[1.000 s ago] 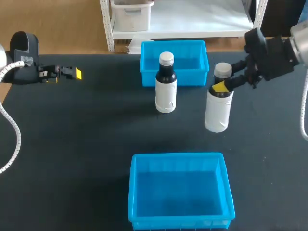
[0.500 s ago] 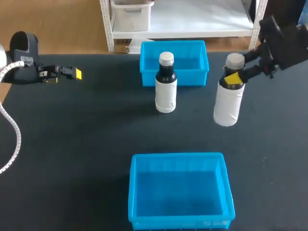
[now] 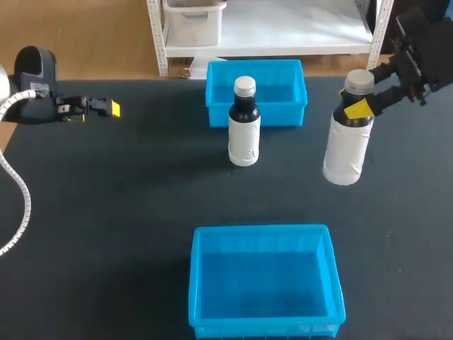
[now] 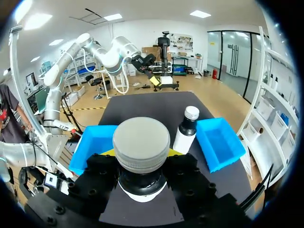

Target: Pick up the bottle, and place it in the far bin if it is heavy, or in the near bin if it is light.

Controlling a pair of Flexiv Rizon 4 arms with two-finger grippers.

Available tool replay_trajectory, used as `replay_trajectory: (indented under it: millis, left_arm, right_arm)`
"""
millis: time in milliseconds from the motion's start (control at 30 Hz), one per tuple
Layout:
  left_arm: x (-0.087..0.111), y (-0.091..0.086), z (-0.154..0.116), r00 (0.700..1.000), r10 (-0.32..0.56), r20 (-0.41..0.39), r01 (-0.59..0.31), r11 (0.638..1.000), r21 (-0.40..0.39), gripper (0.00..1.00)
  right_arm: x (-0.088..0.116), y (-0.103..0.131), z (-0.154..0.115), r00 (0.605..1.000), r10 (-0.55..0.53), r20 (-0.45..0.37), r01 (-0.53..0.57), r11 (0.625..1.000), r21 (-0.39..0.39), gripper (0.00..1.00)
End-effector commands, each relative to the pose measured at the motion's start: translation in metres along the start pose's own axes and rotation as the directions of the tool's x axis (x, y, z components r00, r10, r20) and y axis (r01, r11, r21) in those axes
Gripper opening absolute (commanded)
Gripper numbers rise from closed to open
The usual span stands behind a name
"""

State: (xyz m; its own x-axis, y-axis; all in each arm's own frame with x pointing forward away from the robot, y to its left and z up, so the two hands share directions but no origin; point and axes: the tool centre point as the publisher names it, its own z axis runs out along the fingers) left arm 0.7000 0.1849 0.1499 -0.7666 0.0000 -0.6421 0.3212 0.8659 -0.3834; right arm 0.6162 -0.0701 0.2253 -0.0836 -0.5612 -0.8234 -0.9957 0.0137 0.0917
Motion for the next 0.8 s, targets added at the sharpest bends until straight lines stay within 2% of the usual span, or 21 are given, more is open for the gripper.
replay_trajectory:
  millis: [33,200,367,567,800]
  left_arm:
    - [0.000,0.000,0.000,1.000,0.000,0.000,0.000,1.000,0.000,1.00]
    - [0.000,0.000,0.000,1.000,0.000,0.000,0.000,1.000,0.000,1.00]
    - [0.000,0.000,0.000,1.000,0.000,0.000,0.000,1.000,0.000,1.00]
    - [0.000,0.000,0.000,1.000,0.000,0.000,0.000,1.000,0.000,1.00]
    - [0.000,0.000,0.000,1.000,0.000,0.000,0.000,1.000,0.000,1.00]
  right_arm:
    - [-0.013,0.010,-0.002,1.000,-0.018,-0.009,0.017,0.999,-0.034,0.27]
    - [-0.030,0.033,0.004,0.998,-0.061,-0.003,0.061,0.993,-0.104,0.26]
    - [-0.043,0.047,0.011,0.996,-0.093,0.009,0.093,0.984,-0.151,0.26]
    - [-0.054,0.052,0.016,0.993,-0.114,0.026,0.117,0.978,-0.172,0.25]
    - [-0.062,0.043,0.009,0.993,-0.120,0.018,0.122,0.981,-0.152,0.25]
